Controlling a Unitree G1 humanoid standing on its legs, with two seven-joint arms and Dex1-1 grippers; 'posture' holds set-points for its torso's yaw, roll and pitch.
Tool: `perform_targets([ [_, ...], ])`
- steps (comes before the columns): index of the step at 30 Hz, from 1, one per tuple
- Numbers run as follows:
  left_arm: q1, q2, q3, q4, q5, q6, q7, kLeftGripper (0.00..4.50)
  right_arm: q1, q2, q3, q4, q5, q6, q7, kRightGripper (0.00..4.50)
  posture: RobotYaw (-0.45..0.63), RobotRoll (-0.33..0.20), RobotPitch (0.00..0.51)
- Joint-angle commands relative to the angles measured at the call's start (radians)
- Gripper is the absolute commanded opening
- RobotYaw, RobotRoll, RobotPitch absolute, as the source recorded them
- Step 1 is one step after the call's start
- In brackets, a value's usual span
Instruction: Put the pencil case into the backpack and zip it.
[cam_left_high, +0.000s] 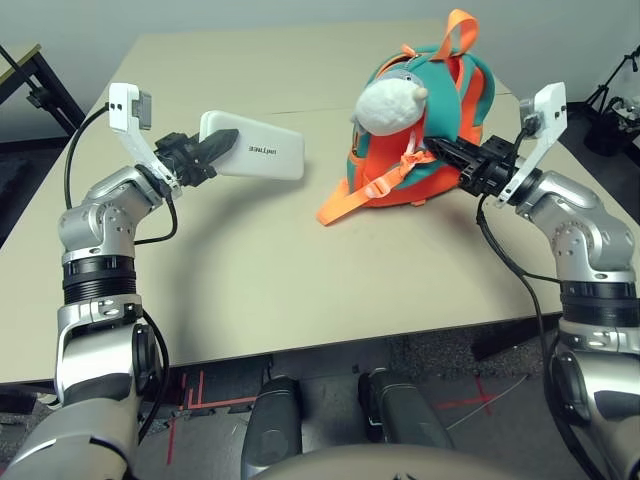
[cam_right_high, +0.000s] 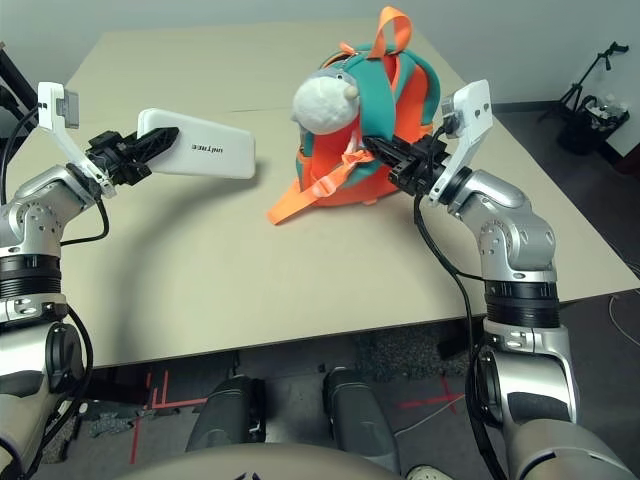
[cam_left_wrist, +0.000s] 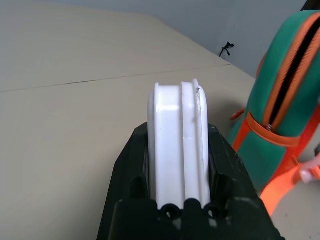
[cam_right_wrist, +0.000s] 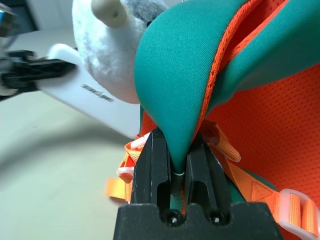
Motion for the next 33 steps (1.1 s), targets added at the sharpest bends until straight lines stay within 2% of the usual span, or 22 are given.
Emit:
perform_targets([
  [1,-0.008,0.029,-0.003,-0.042,0.002,-0.012,-0.026,1.28,0.017,-0.014,-0.004,-0.158,0.091,0.058,0.005,0.03,-0.09,0.000,0.084],
  [13,-0.035,0.085,0.031,-0.157,-0.030,-0.007,-0.022,1.28,0.131,0.004,0.030,-0.320,0.238,0.211,-0.003,0.03,-0.08,0.000,0.079],
  [18,-0.086,0.139,0.073,-0.217,-0.082,-0.022,-0.070,1.28,0.191,-0.043,0.095,-0.277,0.150,0.166,0.016,0.03,-0.08,0.000,0.072],
  [21,-0.119,0.190,0.095,-0.230,-0.101,-0.014,-0.095,1.28,0.197,-0.053,0.103,-0.259,0.138,0.146,0.018,0.03,-0.07,0.000,0.068],
  [29,-0.176,0.354,0.129,-0.265,-0.262,0.174,-0.239,1.27,0.199,-0.067,0.117,-0.195,0.099,0.098,0.049,0.03,-0.05,0.000,0.054],
  [33,-0.183,0.387,0.131,-0.262,-0.330,0.248,-0.293,1.27,0.193,-0.067,0.121,-0.177,0.089,0.085,0.057,0.03,-0.05,0.000,0.053],
])
